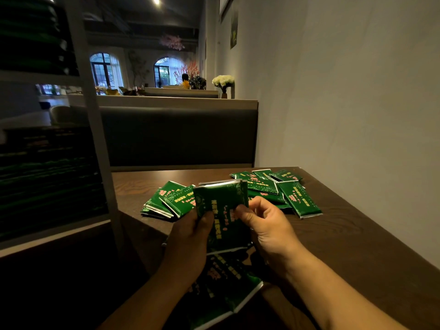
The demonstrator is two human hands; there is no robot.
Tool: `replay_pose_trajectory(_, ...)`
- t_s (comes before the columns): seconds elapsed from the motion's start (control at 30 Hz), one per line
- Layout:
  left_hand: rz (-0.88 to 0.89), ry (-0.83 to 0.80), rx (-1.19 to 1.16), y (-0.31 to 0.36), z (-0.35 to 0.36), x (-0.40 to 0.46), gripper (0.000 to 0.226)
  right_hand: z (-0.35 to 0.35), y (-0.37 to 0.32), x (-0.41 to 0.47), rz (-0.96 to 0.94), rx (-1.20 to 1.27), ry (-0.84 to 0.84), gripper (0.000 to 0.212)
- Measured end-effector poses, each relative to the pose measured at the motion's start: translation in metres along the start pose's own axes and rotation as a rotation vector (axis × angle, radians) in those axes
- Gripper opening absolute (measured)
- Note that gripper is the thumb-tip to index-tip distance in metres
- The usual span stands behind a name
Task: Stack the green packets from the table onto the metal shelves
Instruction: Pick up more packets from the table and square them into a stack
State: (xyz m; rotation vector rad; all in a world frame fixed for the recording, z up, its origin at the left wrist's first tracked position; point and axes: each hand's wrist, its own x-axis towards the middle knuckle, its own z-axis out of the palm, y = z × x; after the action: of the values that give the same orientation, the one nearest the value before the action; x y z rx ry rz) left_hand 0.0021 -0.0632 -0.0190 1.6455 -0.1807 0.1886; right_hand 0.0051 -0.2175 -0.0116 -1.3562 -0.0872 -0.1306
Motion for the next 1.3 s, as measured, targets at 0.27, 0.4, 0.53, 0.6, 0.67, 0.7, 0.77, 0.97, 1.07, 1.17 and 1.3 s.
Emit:
replay_pose_trajectory(0.27,-0.040,0.229,-0.209,0.006,-0.007,0.006,0.022,-0.012,-0.009,0.008,-0.097,0.227,0.292,0.013)
replay_pose_trajectory(0.4,-0.056,0.200,-0.224,0.004,-0.008,0.008,0.020,-0.010,-0.008,0.004,-0.164,0.116,0.235,0.022)
replay_pose_trajectory(0.53,-0.087,0.114,-0.249,0.006,-0.001,0.001,0.024,0.002,0.000,-0.004,-0.228,-0.229,0.099,0.033)
replay_pose_trajectory(0.6,-0.125,0.022,-0.294,0.005,0.003,-0.004,0.024,0.006,0.004,-0.005,-0.233,-0.325,0.067,0.032)
replay_pose_trajectory(0.67,-0.132,-0.122,-0.319,0.005,0.005,-0.009,0.035,0.010,0.006,-0.007,-0.214,-0.349,0.041,0.030)
replay_pose_trajectory(0.7,-0.120,-0.167,-0.287,0.005,0.005,-0.011,0.034,0.010,0.008,-0.007,-0.205,-0.364,0.035,0.031)
replay_pose_trajectory(0.77,-0.052,-0.155,-0.107,0.003,0.007,-0.011,0.013,0.011,0.011,-0.008,-0.187,-0.384,0.027,0.032)
replay_pose_trajectory(0.97,-0.039,0.024,-0.140,0.001,0.002,-0.003,0.024,0.001,0.004,-0.004,-0.262,-0.587,0.151,0.008)
replay_pose_trajectory(1.07,-0.034,0.076,-0.234,0.005,-0.003,0.001,0.025,-0.014,0.001,0.004,-0.125,-0.988,0.274,0.017)
replay_pose_trajectory(1.17,-0.027,0.098,-0.304,0.006,-0.007,0.004,0.027,-0.022,0.002,0.005,0.142,-1.311,0.265,0.043)
replay_pose_trajectory(1.3,-0.021,0.086,-0.323,0.006,-0.005,0.003,0.029,-0.028,0.003,0.007,0.238,-1.221,0.232,0.069)
